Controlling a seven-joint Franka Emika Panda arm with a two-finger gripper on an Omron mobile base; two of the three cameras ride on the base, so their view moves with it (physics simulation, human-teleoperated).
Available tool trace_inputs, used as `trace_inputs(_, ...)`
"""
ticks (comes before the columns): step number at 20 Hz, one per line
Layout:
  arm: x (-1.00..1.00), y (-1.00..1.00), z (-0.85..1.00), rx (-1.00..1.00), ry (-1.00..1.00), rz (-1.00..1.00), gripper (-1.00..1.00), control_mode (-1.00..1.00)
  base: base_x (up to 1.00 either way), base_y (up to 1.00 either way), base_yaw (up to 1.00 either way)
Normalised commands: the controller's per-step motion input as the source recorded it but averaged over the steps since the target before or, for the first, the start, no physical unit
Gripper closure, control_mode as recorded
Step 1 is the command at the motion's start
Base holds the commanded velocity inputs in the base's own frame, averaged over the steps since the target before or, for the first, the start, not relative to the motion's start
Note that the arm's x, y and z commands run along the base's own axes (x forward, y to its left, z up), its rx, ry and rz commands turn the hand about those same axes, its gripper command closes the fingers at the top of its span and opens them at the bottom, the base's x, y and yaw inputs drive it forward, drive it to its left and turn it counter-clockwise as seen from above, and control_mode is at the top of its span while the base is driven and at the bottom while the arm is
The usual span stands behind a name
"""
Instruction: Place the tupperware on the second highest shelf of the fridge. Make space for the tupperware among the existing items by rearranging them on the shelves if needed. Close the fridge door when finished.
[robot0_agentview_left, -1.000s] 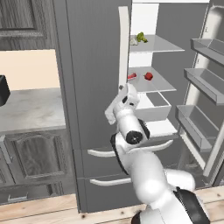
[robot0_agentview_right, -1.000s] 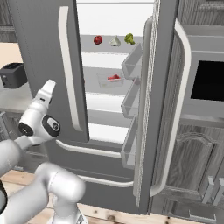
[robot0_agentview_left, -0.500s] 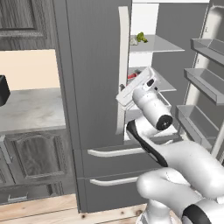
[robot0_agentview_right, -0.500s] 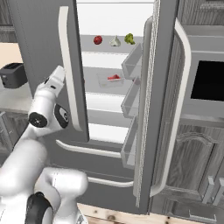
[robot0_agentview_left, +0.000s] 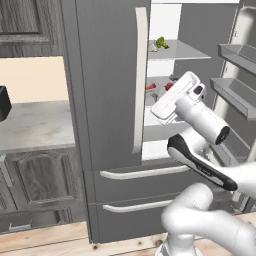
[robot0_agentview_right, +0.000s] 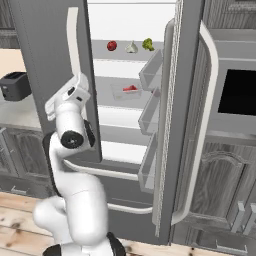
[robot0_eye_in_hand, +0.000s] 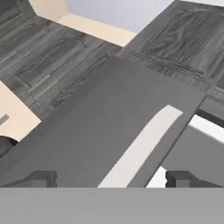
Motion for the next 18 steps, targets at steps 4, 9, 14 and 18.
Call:
trace_inputs(4, -0.81, -0.29, 0.46, 0.0, 0.01, 0.28, -1.0, -1.0, 0.0, 0.0, 0.0)
trace_inputs(9, -0.86, 0.0, 0.88, 0.0, 0.12, 0.06, -1.0, -1.0, 0.0, 0.0, 0.0)
trace_inputs(14, -0.43, -0.11, 0.66, -0.01, 0.18, 0.05, -1.0, -1.0, 0.0, 0.0, 0.0)
trace_inputs(18, -0.45, -0.54, -0.01, -0.04, 0.1, 0.16, -1.0, -1.0, 0.0, 0.0, 0.0)
